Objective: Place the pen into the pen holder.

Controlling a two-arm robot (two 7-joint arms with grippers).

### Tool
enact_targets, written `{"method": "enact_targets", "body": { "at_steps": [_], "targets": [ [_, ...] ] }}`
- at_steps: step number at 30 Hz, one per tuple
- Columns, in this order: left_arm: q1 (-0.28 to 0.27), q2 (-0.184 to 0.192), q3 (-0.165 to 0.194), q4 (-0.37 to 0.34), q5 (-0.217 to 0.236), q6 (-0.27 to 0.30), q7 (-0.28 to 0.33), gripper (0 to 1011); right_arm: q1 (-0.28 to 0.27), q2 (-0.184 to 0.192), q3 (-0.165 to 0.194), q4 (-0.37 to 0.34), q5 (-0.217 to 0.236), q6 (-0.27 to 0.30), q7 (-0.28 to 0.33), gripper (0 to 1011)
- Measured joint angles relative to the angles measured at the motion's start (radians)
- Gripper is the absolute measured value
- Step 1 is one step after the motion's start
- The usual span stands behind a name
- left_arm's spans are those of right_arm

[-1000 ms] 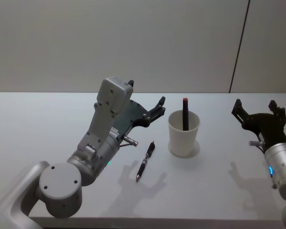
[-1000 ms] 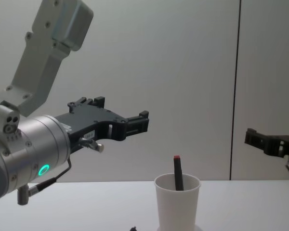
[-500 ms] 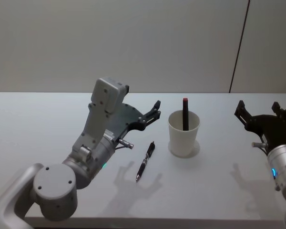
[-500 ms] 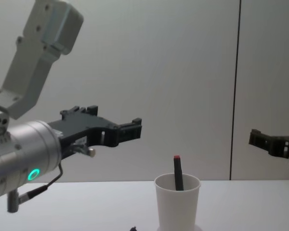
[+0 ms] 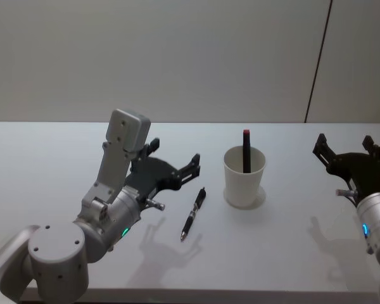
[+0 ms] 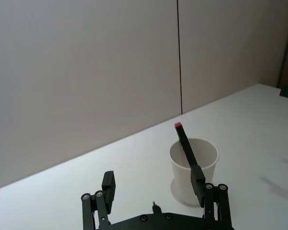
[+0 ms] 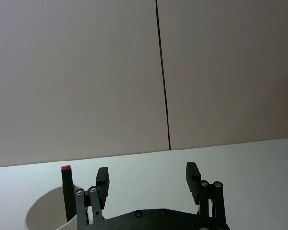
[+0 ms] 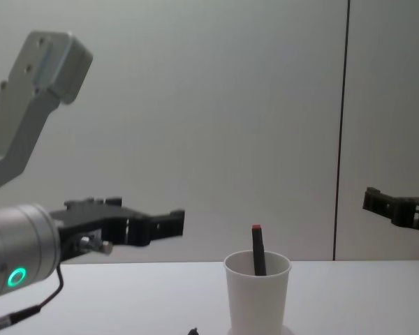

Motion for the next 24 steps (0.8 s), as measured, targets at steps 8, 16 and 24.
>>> {"method": "enact_targets", "body": {
  "at_steps": [8,16,24],
  "targets": [
    [0.005,0.008,-0.007,0.005,-0.052,0.101,-0.027,1003,-0.001,0.001,0.000,-0.001,0.000,0.001,-0.001,1002],
    [-0.012,-0.002,-0.008,0.045,-0.067,0.181,-0.066,1003,-0.001,0.001,0.000,-0.002,0.000,0.002,-0.001,1002],
    [-0.044,-0.024,-0.005,0.114,-0.058,0.227,-0.107,1003,-0.002,0.001,0.000,-0.003,0.000,0.002,-0.001,1002]
  ]
}}
